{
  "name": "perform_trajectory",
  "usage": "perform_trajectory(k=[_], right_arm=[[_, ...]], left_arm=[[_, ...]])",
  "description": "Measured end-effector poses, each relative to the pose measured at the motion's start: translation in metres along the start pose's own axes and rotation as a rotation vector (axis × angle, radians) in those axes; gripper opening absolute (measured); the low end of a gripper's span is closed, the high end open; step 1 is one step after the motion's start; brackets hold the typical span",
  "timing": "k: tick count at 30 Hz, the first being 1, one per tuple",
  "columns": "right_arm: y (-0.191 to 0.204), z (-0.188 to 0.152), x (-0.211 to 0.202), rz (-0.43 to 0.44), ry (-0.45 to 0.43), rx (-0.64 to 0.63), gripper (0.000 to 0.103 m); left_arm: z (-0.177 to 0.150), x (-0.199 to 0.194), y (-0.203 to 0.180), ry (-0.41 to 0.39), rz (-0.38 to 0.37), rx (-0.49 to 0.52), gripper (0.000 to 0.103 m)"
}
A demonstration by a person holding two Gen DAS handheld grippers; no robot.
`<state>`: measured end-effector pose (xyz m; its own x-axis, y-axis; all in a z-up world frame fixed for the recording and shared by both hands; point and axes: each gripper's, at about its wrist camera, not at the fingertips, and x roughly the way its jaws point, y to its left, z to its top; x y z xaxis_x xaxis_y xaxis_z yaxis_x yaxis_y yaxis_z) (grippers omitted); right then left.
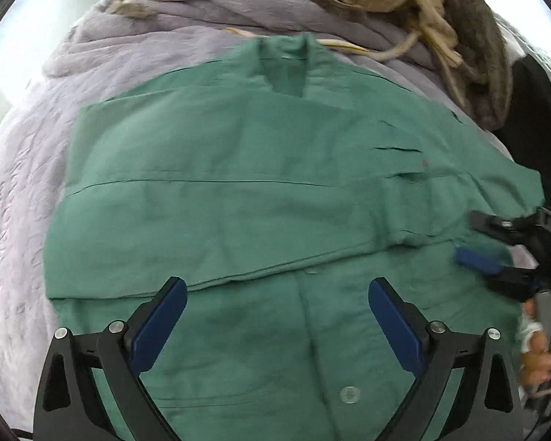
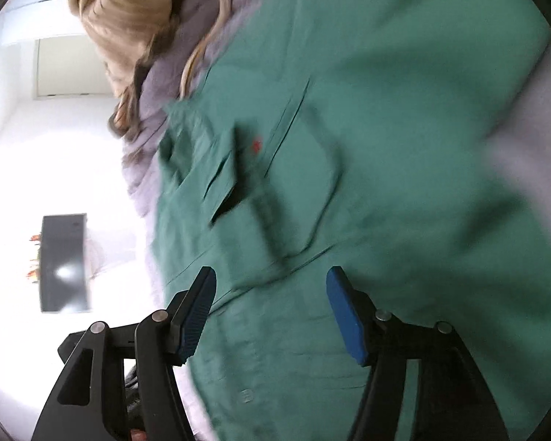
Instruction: Fold large clothes
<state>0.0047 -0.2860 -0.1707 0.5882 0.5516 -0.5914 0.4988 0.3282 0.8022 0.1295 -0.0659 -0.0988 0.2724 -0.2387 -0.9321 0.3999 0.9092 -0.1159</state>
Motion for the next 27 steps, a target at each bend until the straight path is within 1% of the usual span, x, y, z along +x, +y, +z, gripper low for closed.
perform_trajectory(k=[2, 4, 5, 6, 7, 10, 12, 13, 14, 16, 19, 20, 21, 22, 23, 24, 27], right_arm=[[-0.004, 0.001, 0.019, 0.045, 0.014, 0.045, 0.067], [-0.001, 0.004, 0.029, 0.079, -0.009, 0.071, 0.066], [0.002, 0.005, 0.029, 0.087, -0.023, 0.065, 0.054], [0.008, 0.005, 0.026, 0.087, -0.048, 0.041, 0.028], [0.016, 0.005, 0.022, 0.082, -0.068, 0.003, 0.027], [0.038, 0.007, 0.004, -0.035, -0.156, -0.135, 0.024], [0.041, 0.013, -0.002, -0.161, -0.184, -0.179, 0.023], [0.037, 0.017, -0.002, -0.247, -0.180, -0.184, 0.023], [0.031, 0.020, -0.003, -0.296, -0.173, -0.179, 0.023], [0.021, 0.023, -0.011, -0.290, -0.154, -0.165, 0.023], [0.016, 0.015, -0.030, -0.312, -0.145, -0.194, 0.024], [0.014, 0.013, -0.037, -0.302, -0.143, -0.194, 0.028], [0.012, 0.010, -0.047, -0.290, -0.145, -0.190, 0.045], [0.008, 0.006, -0.058, -0.287, -0.155, -0.187, 0.054], [0.003, 0.003, -0.071, -0.285, -0.173, -0.187, 0.071], [0.002, 0.000, -0.084, -0.281, -0.190, -0.192, 0.075], [-0.006, 0.001, -0.115, -0.302, -0.220, -0.192, 0.075]], left_arm=[[0.000, 0.003, -0.007, 0.012, 0.005, -0.004, 0.099], [0.000, 0.007, -0.009, 0.023, 0.010, -0.013, 0.099], [-0.001, 0.009, -0.009, 0.025, 0.015, -0.020, 0.099], [-0.001, 0.010, -0.008, 0.027, 0.021, -0.029, 0.099], [-0.002, 0.012, -0.007, 0.030, 0.023, -0.038, 0.099], [-0.004, 0.015, -0.002, 0.040, 0.020, -0.063, 0.099], [-0.006, 0.019, 0.001, 0.054, 0.018, -0.083, 0.099], [-0.007, 0.021, 0.002, 0.062, 0.017, -0.091, 0.099], [-0.008, 0.023, 0.003, 0.072, 0.011, -0.098, 0.099], [-0.009, 0.024, 0.002, 0.081, -0.002, -0.104, 0.099], [-0.009, 0.023, -0.005, 0.076, -0.004, -0.083, 0.099], [-0.009, 0.022, -0.008, 0.072, -0.002, -0.071, 0.099], [-0.008, 0.022, -0.013, 0.069, 0.000, -0.057, 0.099], [-0.007, 0.022, -0.016, 0.068, 0.003, -0.047, 0.099], [-0.006, 0.022, -0.021, 0.069, 0.003, -0.037, 0.099], [-0.005, 0.023, -0.026, 0.070, -0.001, -0.031, 0.099], [-0.002, 0.024, -0.041, 0.077, -0.018, -0.019, 0.099]])
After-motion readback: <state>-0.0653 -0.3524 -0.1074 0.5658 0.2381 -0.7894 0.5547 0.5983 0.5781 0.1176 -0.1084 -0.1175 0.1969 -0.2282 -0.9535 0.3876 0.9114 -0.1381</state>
